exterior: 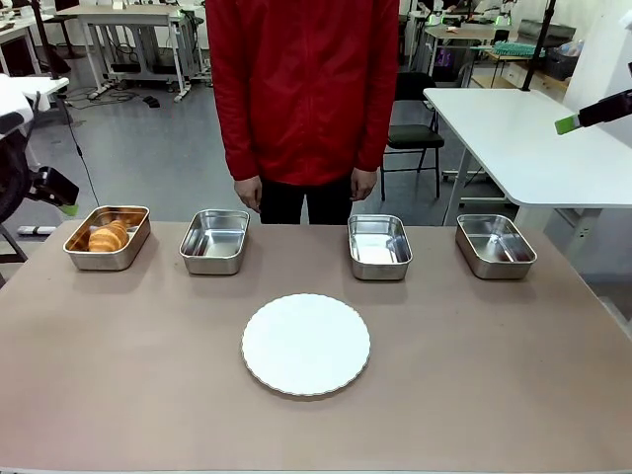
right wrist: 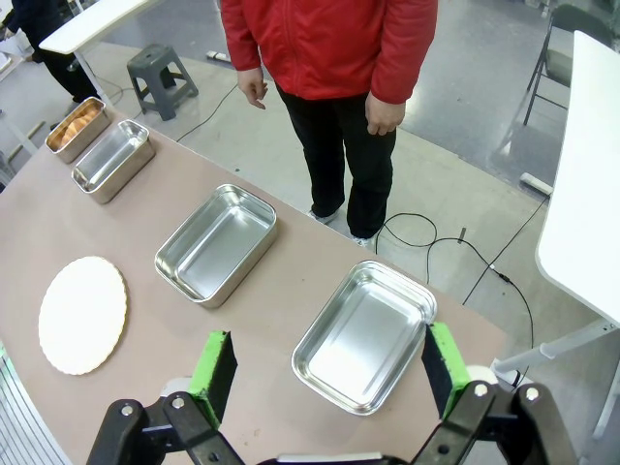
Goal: Place the bread in the container.
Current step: Place the Butter Roll into the Airtight Container indicated by the human.
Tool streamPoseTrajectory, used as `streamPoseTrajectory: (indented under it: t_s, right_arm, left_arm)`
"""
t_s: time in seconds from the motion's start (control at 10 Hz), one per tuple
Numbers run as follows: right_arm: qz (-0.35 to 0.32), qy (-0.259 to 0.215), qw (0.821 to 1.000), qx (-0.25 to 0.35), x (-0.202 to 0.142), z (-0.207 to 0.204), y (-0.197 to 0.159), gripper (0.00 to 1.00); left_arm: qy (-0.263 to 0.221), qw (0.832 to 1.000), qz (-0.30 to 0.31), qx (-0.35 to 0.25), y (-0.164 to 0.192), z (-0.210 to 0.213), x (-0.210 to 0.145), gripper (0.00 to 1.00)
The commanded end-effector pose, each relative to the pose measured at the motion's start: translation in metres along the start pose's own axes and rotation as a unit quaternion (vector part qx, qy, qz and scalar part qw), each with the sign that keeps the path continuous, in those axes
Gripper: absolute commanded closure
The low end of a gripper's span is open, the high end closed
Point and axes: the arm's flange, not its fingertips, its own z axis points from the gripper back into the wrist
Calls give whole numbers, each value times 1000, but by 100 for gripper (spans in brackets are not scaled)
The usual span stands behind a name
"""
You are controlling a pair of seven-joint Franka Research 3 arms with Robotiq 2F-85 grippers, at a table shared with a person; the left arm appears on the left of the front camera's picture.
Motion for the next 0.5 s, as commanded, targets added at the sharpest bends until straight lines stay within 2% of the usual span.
streamPoseTrajectory:
  t_s: [0.0, 0.1, 0.2, 0.4]
  right_arm:
    - [-1, -8, 1000, 6, 0, 1, 0, 0]
    - [-1, -8, 1000, 6, 0, 1, 0, 0]
    - [-1, -8, 1000, 6, 0, 1, 0, 0]
    - [-1, -8, 1000, 6, 0, 1, 0, 0]
  left_arm:
    - [31, 999, -16, -28, 9, -3, -48, 0]
    - [53, 998, -31, -30, 12, -10, -49, 0]
    - [11, 1000, -7, -9, 2, 2, -4, 0]
    - [11, 1000, -7, -9, 2, 2, -4, 0]
